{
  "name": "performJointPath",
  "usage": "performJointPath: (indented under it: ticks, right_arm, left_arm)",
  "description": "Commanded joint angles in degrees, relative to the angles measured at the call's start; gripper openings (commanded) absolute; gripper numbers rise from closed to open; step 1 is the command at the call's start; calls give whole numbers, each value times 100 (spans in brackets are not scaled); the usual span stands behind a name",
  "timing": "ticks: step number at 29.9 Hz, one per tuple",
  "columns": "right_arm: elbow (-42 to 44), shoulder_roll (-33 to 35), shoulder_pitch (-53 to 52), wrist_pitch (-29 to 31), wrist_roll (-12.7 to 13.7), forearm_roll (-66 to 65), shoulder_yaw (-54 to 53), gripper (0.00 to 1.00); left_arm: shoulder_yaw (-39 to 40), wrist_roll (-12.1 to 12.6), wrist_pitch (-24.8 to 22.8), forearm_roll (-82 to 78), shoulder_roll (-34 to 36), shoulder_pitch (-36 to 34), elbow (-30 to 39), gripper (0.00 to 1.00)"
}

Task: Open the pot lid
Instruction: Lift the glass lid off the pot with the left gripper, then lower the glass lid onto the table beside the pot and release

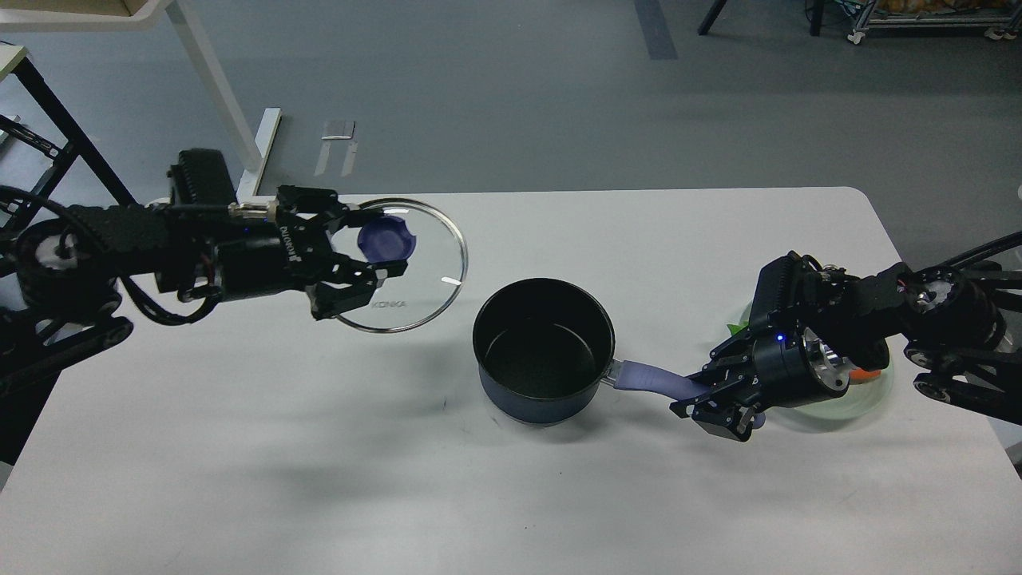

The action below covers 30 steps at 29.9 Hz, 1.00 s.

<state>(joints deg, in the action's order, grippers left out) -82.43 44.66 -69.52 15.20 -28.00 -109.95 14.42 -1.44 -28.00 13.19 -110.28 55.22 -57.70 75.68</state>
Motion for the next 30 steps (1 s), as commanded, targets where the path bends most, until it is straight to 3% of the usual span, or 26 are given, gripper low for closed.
performJointPath:
  ticks: [1,10,28,30]
  right_arm:
    - [-1,-10,8,1,0,-1,-1,31]
    - [-1,-10,8,1,0,-1,-1,31]
    - [-1,-10,8,1,0,-1,-1,32]
    - [-1,-10,8,1,0,-1,-1,32]
  left_arm:
    - [-58,0,359,225,550,609,-45,37]
    - [-76,0,1132,595,675,1858,-642,38]
    - [-85,0,1481,595,-28,2272,-1618,45]
    - [-85,0,1481,595,-28,2290,-1618,50]
